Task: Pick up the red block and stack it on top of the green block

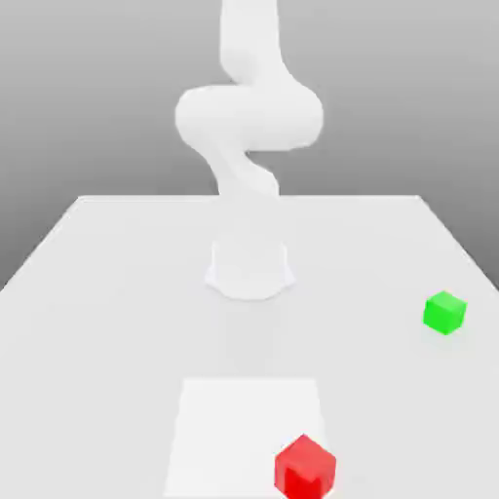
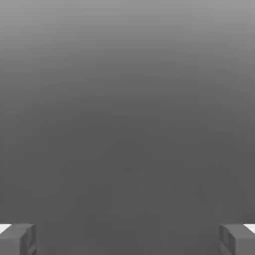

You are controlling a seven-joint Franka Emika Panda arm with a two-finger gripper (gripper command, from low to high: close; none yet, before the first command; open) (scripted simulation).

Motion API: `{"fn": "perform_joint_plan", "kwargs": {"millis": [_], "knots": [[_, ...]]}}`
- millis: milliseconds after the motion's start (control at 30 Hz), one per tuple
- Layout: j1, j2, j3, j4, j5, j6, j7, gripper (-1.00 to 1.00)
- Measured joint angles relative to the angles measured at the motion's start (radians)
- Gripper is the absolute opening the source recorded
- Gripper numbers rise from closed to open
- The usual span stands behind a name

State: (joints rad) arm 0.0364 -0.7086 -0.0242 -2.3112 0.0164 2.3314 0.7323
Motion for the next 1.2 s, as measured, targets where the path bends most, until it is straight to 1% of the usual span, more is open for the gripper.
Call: {"fn": "perform_joint_plan", "kwargs": {"millis": [267,533,700,833,900,1000,1033,1200], "knots": [[0.107,0.297,-0.066,-0.036,0.057,0.101,-0.222,0.00],[0.167,0.588,-0.083,-0.071,0.104,0.201,-0.433,0.00],[0.189,0.766,-0.074,-0.094,0.095,0.266,-0.538,0.00],[0.194,0.904,-0.071,-0.113,0.052,0.319,-0.596,0.00],[0.193,0.974,-0.067,-0.112,0.045,0.364,-0.612,0.00],[0.181,1.083,-0.051,-0.097,0.061,0.451,-0.630,0.00],[0.177,1.109,-0.046,-0.093,0.066,0.472,-0.634,-1.00],[0.177,1.109,-0.046,-0.093,0.065,0.470,-0.633,-1.00]]}}
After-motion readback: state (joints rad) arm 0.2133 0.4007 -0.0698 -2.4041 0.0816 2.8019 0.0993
